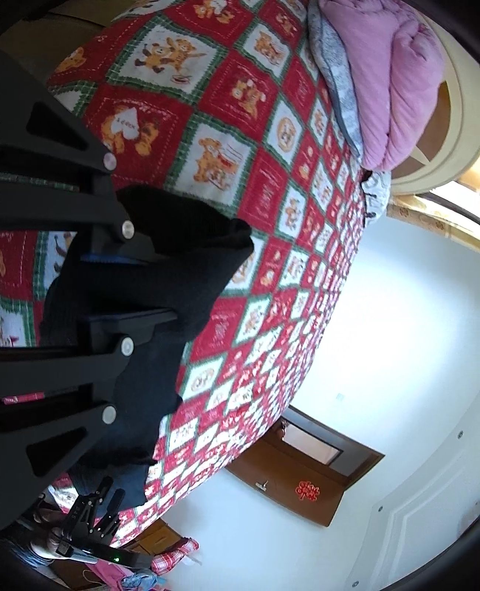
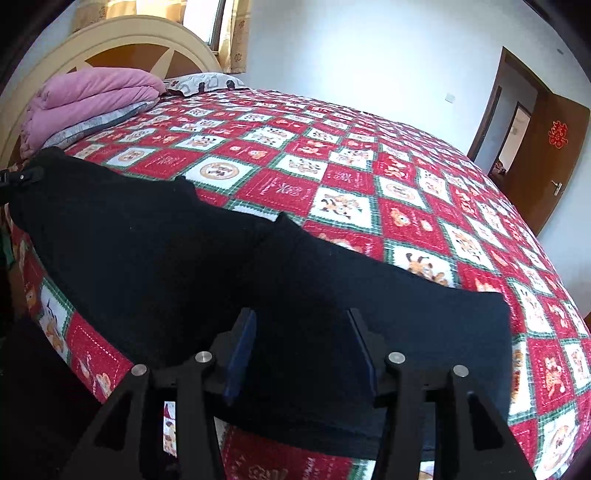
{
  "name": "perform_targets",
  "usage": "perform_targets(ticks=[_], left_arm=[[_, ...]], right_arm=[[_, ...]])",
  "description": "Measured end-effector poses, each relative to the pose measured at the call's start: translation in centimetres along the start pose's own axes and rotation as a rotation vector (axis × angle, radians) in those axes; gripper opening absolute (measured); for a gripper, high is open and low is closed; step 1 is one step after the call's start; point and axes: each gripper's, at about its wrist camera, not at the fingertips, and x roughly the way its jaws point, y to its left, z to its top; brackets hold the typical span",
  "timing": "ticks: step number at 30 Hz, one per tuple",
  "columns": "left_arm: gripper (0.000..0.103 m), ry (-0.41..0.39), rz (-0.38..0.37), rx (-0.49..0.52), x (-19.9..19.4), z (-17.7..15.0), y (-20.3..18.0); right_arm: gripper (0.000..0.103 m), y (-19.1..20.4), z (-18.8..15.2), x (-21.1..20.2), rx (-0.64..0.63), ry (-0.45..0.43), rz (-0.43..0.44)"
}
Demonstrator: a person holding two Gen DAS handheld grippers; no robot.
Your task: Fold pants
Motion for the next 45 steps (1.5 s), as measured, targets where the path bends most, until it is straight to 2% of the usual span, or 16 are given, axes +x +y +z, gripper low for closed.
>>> perform_targets(ticks=[4, 11, 19, 23, 35, 41, 45], left_arm=[[0.019, -0.02, -0.034, 0.032, -0.7, 0.5, -1.6], [0.019, -0.079, -0.129, 0.135, -2.5, 1.9, -6.9], [0.019, -0.069, -0.235, 0.226, -2.0, 2.9, -13.3], [0.019, -0.043, -0.283, 0.281, -1.1, 2.6, -17.1], [0.019, 0.047, -0.415, 0.435, 1.6, 0.6, -28.0], [0.019, 0.127, -0.429, 0.512, 4.9, -1.8, -32.2], [0.019, 0.175, -0.416, 0.553, 7.1, -3.9, -33.6]], right_arm=[[0.051, -1.8, 0.3, -0.9, 0.035, 0.021, -0.006], [0.051, -7.1, -0.2, -3.3, 0.138, 0.038, -0.045], [0.051, -12.0, -2.6, -4.5, 0.247, 0.052, -0.11], [0.051, -14.0, -3.7, -4.1, 0.313, 0.069, -0.13], [0.051, -18.0, -4.7, -4.1, 0.463, 0.048, -0.162], [0.051, -19.9, -5.1, -4.5, 0.525, 0.035, -0.185], [0.051, -20.7, -5.5, -4.3, 0.557, 0.037, -0.183]])
